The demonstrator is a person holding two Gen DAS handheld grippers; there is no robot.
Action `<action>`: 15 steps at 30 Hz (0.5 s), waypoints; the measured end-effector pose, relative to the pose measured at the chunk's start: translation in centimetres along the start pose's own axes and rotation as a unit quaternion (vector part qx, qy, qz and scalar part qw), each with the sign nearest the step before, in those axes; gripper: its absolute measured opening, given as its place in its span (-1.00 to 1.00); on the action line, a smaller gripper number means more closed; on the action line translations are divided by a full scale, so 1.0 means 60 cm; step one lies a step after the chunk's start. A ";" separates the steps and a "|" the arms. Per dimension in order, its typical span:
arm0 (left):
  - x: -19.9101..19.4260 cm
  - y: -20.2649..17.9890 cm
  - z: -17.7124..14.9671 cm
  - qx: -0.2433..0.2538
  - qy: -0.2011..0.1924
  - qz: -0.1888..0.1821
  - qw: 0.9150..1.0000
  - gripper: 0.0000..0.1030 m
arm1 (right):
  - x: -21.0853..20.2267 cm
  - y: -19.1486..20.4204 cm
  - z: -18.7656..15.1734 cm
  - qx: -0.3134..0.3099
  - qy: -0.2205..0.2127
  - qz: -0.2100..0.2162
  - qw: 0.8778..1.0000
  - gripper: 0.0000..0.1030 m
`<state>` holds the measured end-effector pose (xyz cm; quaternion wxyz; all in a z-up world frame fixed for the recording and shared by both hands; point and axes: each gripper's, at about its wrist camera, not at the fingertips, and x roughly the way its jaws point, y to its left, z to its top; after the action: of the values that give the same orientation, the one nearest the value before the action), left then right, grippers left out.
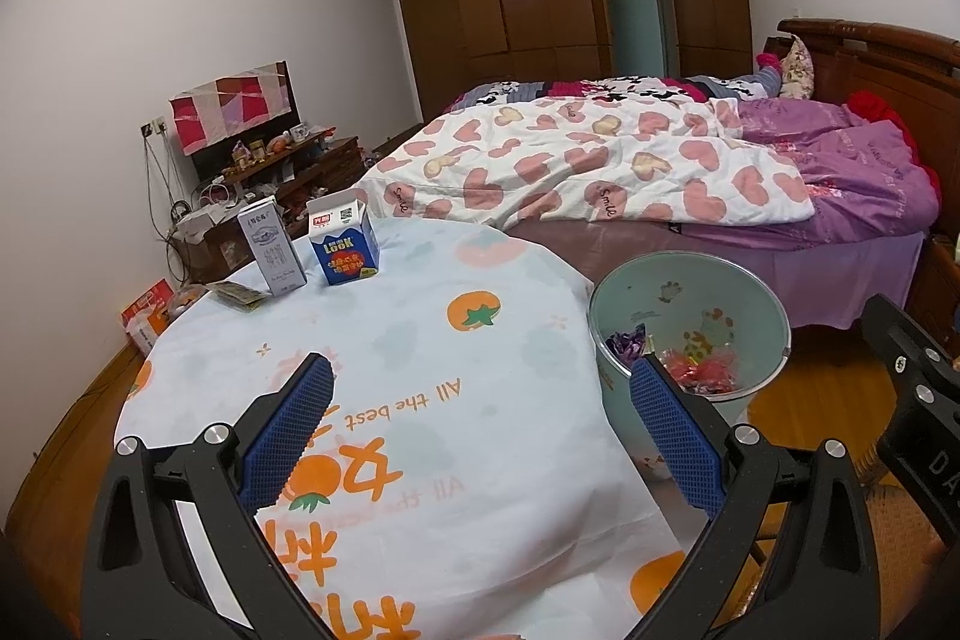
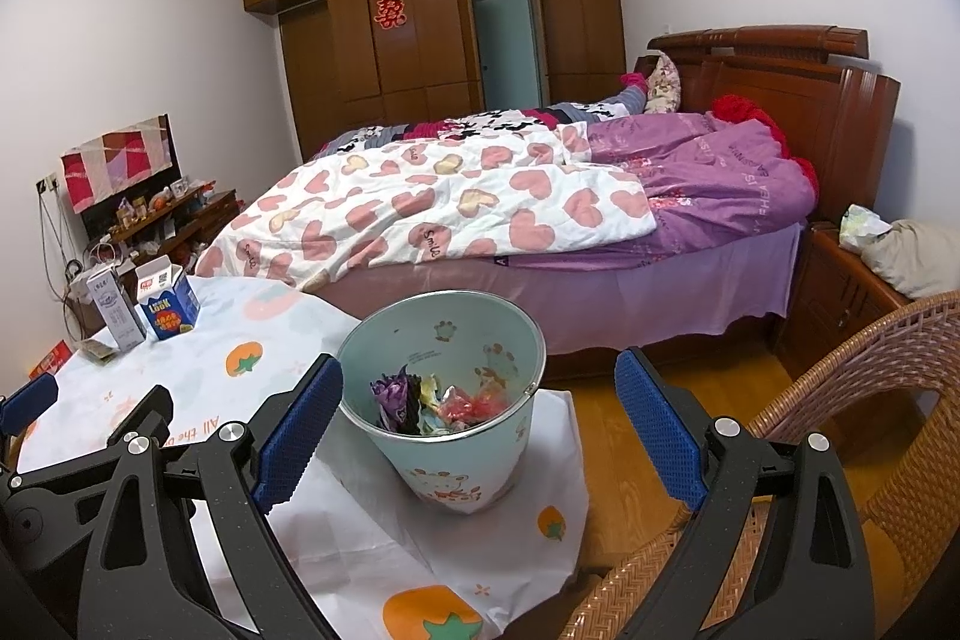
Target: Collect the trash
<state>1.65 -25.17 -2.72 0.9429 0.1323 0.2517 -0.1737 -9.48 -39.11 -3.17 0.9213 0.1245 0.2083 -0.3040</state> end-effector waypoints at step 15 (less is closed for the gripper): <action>0.000 0.001 0.000 -0.001 0.000 0.000 1.000 0.89 | 0.001 -0.001 0.000 0.001 0.000 0.000 1.000 0.76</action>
<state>1.66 -25.11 -2.68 0.9430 0.1311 0.2519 -0.1735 -9.48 -39.20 -3.22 0.9212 0.1252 0.2084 -0.3037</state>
